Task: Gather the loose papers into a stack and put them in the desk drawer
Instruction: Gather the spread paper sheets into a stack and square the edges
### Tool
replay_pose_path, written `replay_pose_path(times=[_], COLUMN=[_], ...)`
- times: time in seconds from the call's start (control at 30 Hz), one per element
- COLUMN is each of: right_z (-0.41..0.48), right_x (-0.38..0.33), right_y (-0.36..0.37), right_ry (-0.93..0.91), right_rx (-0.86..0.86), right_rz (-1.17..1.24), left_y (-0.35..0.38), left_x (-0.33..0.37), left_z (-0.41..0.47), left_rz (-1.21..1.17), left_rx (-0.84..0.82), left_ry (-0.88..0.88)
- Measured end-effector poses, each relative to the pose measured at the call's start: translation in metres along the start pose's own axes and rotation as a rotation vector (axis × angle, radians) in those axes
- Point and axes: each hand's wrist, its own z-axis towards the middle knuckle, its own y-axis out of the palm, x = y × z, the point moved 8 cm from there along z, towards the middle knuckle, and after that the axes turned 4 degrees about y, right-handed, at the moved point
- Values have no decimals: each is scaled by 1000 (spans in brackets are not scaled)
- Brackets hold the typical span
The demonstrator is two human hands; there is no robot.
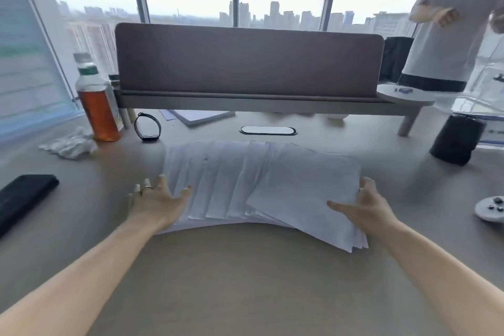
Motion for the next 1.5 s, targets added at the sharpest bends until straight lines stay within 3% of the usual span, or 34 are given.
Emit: replay_pose_path(times=[0.27,0.4,0.53,0.67,0.77,0.87,1.03,1.17,1.27,1.37,1.43,1.5], right_z=[15,13,18,12,8,3,0,-7,-4,4,7,8], right_x=[-40,-58,-60,-65,-72,-73,-76,-80,-77,-73,-71,-74], right_y=[45,63,62,68,75,71,76,81,82,87,88,88], right_ry=[-83,-101,-27,-9,-12,-5,5,-66,-144,-165,-139,-114], right_rx=[-80,-141,-146,-229,-312,-277,-353,-426,-345,-253,-208,-207], right_rz=[-81,-71,132,193,281,351,363,290,176,108,109,134], left_y=[10,4,-15,-13,-4,2,7,12,16,27,27,14], left_x=[36,56,61,69,83,90,98,115,93,83,90,99], left_z=[4,-1,10,10,0,-4,-3,-4,-1,-8,-11,-14], left_rz=[-80,-308,-799,-1223,-1185,-1099,-756,-847,-1034,-1178,-1088,-911], left_rx=[-58,-139,-129,-264,-350,-424,-270,-229,-173,-268,-289,-185], left_ry=[215,269,53,-174,-194,-168,51,161,13,-72,26,208])
